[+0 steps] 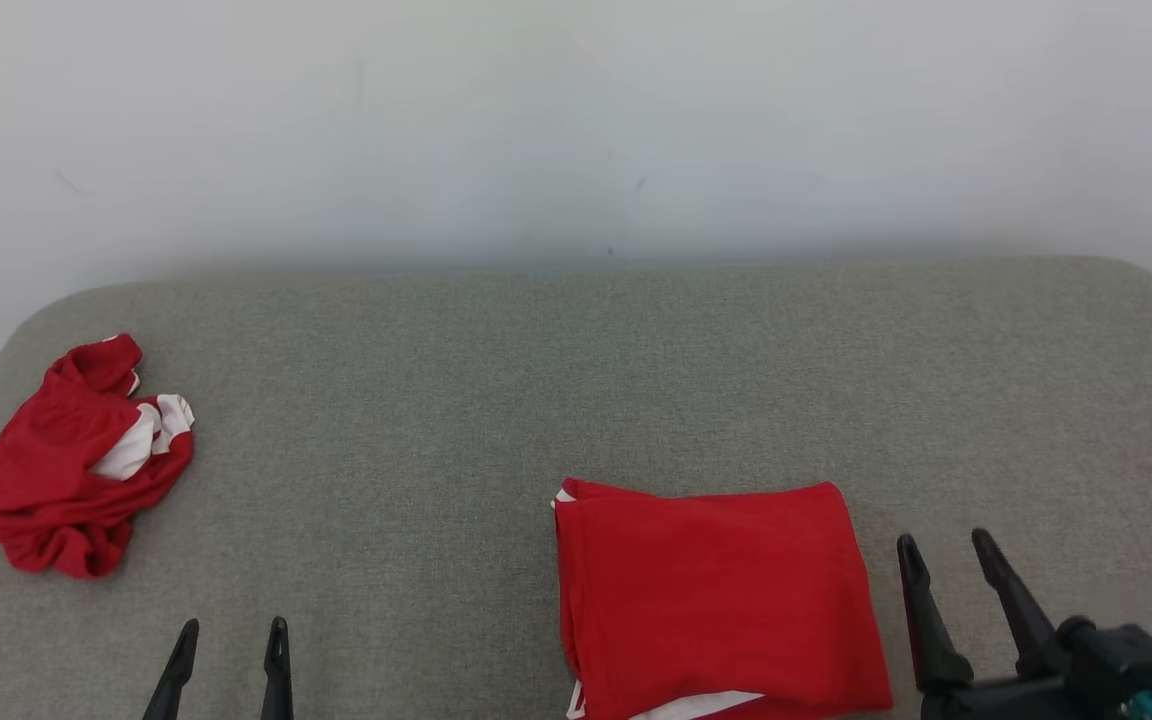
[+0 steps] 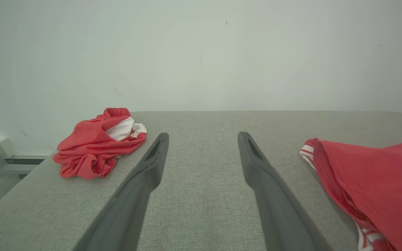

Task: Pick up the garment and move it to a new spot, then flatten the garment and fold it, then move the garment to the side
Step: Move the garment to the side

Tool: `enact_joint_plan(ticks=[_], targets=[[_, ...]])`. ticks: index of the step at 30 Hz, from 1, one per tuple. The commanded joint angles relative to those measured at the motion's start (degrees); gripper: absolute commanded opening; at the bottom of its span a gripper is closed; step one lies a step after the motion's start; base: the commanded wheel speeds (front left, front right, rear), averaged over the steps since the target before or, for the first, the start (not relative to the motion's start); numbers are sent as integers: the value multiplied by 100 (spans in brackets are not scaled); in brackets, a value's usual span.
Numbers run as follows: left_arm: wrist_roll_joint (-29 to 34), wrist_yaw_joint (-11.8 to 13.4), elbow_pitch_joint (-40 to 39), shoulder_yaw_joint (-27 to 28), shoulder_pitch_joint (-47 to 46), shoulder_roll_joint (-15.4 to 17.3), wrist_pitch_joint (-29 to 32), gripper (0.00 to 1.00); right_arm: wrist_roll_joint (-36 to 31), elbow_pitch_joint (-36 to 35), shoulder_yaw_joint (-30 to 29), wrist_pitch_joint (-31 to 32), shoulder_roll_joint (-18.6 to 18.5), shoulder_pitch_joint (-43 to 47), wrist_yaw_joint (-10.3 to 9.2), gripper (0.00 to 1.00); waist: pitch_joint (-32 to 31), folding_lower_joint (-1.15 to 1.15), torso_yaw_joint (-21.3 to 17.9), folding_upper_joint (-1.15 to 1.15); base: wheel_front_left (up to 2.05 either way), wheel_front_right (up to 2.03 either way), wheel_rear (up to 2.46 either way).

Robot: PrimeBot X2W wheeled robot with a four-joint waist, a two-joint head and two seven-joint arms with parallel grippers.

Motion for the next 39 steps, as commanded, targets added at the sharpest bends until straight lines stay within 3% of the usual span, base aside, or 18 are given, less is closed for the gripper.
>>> enact_joint_plan(ticks=[1, 9, 17, 24, 39], targets=[[-17, 6, 7, 6, -47, -6, -19, 100, -60, -19, 25, 32, -69, -141, -14, 100, 7, 0, 12, 0, 0, 0, 0], [8, 5, 42, -63, -141, -64, -19, 100, 176, 211, 0, 571, -234, -992, -14, 100, 135, 0, 123, 0, 0, 0, 0], [-41, -1, 116, -158, -409, -112, -19, 100, 155, 923, 42, 1324, -444, -1725, -14, 100, 460, 0, 225, 0, 0, 0, 0], [-42, -3, 145, -207, -603, -151, -19, 100, 276, 1458, 208, 1719, -452, -1841, -14, 100, 705, 0, 237, 0, 0, 0, 0], [-4, -7, 161, -205, -815, -184, -19, 100, 579, 2154, 532, 1912, -363, -1600, -14, 100, 982, 0, 176, 0, 0, 0, 0]])
